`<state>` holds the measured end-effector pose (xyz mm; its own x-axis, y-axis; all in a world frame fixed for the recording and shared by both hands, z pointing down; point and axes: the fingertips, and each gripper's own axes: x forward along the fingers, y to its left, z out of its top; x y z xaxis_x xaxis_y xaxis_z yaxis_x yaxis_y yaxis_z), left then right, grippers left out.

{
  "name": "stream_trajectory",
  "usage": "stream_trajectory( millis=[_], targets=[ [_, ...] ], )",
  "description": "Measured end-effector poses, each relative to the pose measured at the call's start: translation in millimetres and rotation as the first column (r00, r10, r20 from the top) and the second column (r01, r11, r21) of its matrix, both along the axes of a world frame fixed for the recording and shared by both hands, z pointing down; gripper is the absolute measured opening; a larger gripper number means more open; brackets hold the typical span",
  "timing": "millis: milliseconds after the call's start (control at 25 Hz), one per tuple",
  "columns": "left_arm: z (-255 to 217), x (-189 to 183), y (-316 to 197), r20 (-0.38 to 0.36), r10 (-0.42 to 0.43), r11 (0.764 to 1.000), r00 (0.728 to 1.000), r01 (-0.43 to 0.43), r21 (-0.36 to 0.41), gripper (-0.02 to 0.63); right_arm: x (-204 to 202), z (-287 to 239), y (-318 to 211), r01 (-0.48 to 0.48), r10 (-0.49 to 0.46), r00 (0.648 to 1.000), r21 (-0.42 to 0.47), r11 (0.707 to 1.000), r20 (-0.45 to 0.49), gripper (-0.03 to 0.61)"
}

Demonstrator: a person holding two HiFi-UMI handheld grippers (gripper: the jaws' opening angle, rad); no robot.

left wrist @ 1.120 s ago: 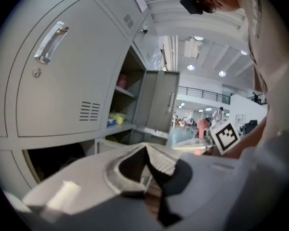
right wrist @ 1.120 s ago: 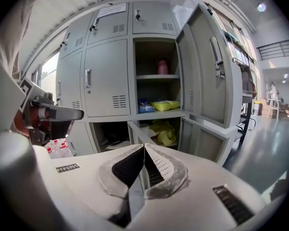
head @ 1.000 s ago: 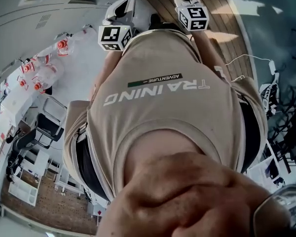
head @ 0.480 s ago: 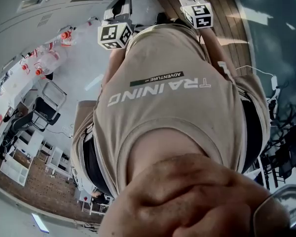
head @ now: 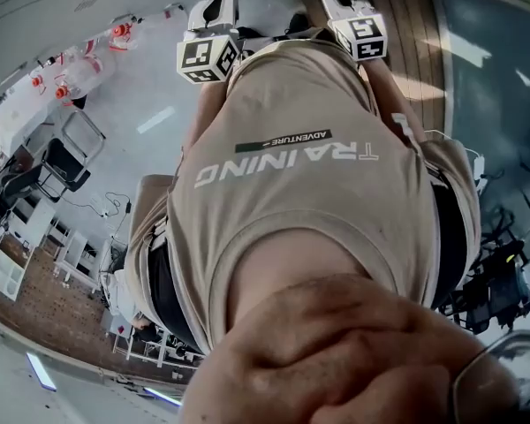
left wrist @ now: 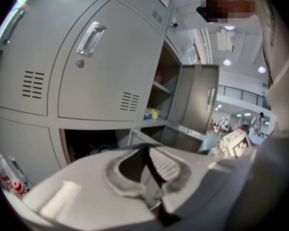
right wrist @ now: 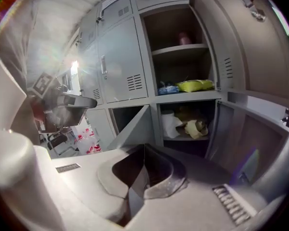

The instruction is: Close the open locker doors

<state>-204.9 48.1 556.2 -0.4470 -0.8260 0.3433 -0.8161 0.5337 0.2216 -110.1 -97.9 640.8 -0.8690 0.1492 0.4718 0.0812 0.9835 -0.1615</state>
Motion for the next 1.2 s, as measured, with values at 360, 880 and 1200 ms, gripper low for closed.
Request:
stream_trajectory(
  millis=[360, 880, 1200],
  targets=[
    [-6, -36, 62, 0.007, -0.035, 0.999, 0.999, 0.035, 0.023, 0.0, -41, -12, 81, 0.082, -0.082, 0.997, -0.009, 0.997, -0.011, 0.015],
    [-17, -118, 154, 0.136, 0.113, 0.993, 0.984, -0.114, -0.004, 0.0, -120, -10, 174, -0.019, 0.019, 1.0, 0.027, 0.999, -0.015, 0.015],
    [-14, -148, 175, 0.134, 0.224, 0.974, 0.965, -0.225, -0.006, 0.0, -161, -16, 216, -0.097, 0.096, 0.995, 0.023, 0.995, 0.029, 0.015]
  ],
)
